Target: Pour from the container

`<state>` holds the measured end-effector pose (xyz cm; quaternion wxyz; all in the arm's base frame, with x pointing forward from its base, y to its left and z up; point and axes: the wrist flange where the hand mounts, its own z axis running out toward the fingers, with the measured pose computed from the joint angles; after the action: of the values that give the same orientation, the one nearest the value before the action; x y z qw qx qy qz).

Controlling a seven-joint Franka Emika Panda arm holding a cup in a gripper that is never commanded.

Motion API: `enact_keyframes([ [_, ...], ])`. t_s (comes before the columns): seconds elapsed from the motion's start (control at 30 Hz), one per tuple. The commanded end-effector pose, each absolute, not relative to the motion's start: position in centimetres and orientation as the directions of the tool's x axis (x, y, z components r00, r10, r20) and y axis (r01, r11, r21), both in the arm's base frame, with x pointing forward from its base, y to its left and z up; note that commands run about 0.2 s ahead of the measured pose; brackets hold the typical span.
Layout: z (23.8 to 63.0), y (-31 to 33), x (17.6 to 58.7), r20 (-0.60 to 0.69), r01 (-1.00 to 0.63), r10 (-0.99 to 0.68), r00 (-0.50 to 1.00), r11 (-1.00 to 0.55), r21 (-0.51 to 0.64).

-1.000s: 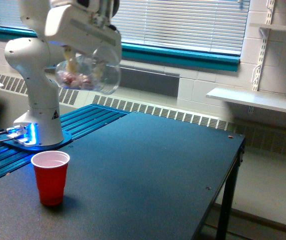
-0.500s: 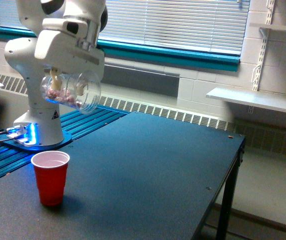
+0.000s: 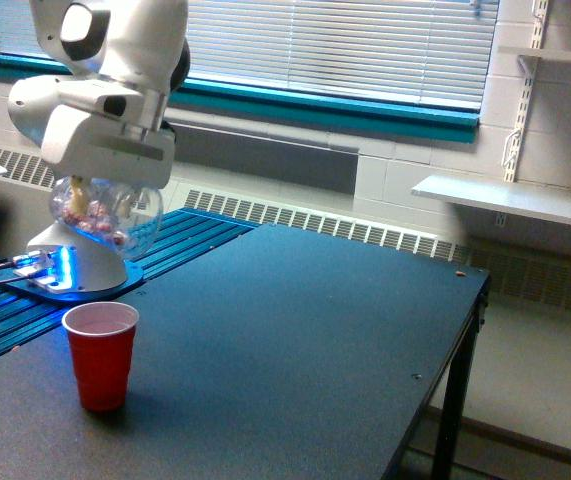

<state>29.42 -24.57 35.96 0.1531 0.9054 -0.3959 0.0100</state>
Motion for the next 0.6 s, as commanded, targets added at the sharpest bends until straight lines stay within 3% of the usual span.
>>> enact_keyframes([
  [0.03,35.4,-25.3,27.9,0.098,-0.697,-0.701,0.706,-0.664,0.271],
  [0.6,32.2,-25.9,24.1,-0.067,-0.686,-0.732,0.678,-0.664,0.298],
])
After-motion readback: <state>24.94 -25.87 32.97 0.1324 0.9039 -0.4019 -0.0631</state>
